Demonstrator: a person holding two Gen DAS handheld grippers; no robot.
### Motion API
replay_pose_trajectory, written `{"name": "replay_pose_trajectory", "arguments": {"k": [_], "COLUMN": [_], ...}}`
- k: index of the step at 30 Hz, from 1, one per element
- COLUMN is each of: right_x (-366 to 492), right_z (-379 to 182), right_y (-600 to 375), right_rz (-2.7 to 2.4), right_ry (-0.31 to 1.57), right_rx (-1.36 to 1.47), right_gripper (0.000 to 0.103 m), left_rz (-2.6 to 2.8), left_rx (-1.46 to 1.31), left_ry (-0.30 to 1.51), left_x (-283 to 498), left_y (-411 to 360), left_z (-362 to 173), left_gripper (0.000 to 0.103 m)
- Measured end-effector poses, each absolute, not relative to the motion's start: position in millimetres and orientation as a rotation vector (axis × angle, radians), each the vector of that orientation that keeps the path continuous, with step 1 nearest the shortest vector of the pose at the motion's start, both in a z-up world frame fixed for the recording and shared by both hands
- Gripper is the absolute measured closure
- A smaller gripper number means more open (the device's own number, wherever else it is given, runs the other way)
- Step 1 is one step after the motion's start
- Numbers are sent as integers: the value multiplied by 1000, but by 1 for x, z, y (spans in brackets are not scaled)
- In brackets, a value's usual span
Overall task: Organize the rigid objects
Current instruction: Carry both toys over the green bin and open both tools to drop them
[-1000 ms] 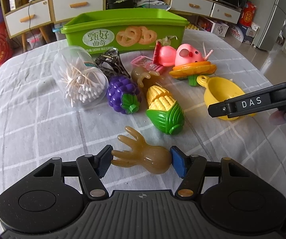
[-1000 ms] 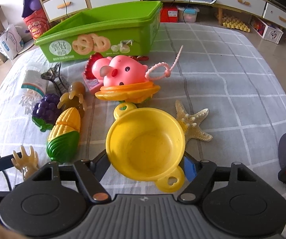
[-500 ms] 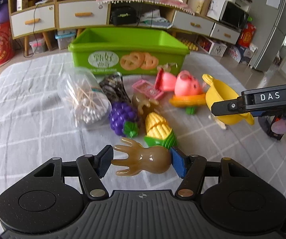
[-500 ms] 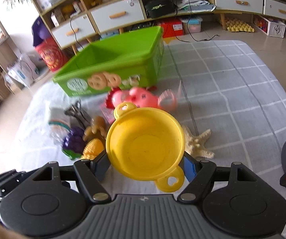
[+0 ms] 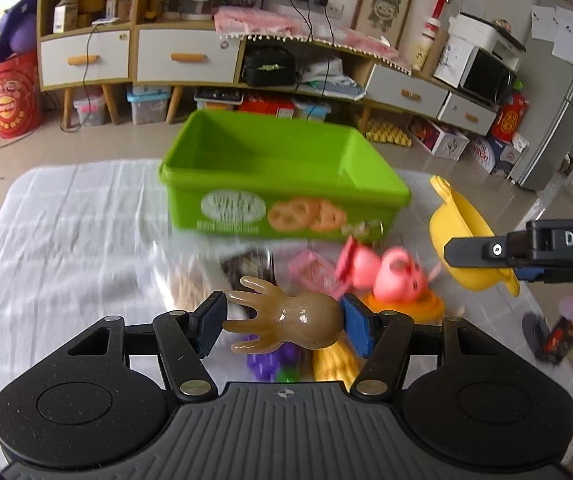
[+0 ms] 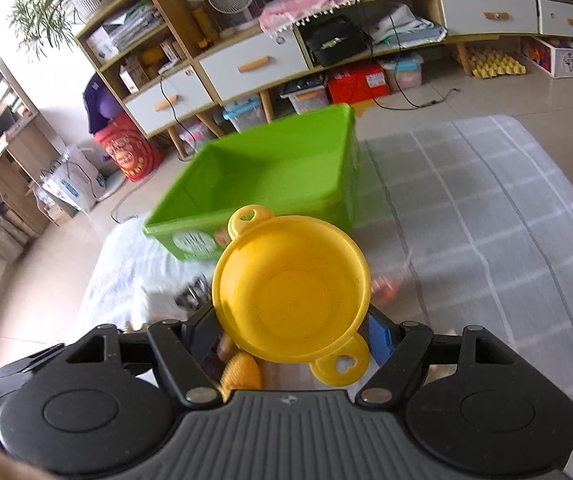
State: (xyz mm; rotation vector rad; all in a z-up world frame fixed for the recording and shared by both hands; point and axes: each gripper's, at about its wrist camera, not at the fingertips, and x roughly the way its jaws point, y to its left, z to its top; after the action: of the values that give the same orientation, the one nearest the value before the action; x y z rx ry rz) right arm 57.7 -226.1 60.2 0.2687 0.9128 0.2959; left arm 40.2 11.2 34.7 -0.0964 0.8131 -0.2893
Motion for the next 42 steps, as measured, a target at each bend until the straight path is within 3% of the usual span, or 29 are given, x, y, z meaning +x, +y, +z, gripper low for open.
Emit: {"name": "replay_pose_trajectory", "arguments": {"k": [15,30,32,34,36,42], "right_x": [175,225,225,225,226,221], "right_z": [57,37,36,36,36,40], "right_y": [-214,-187,-182,-178,-179,-181], "right_rz": [281,233,229,232,242,245], "right_ry": [905,894,895,897,908,922], "right_rx": [318,97,61,49,70,97], "right_gripper": [48,47,47,43,35,34], "left_rz": [-213,-197,-201,-205,-216,-226], "left_rx": [-81,-97,-102,-117,-131,-130], "left_ry": [786,876,869,858,844,837], "left_x": [171,207,209,211,210,208], "left_y": [11,18,18,19,20,18], "left_z": [38,7,7,8,10,14], "left_gripper": [37,37,35,26,22,20]}}
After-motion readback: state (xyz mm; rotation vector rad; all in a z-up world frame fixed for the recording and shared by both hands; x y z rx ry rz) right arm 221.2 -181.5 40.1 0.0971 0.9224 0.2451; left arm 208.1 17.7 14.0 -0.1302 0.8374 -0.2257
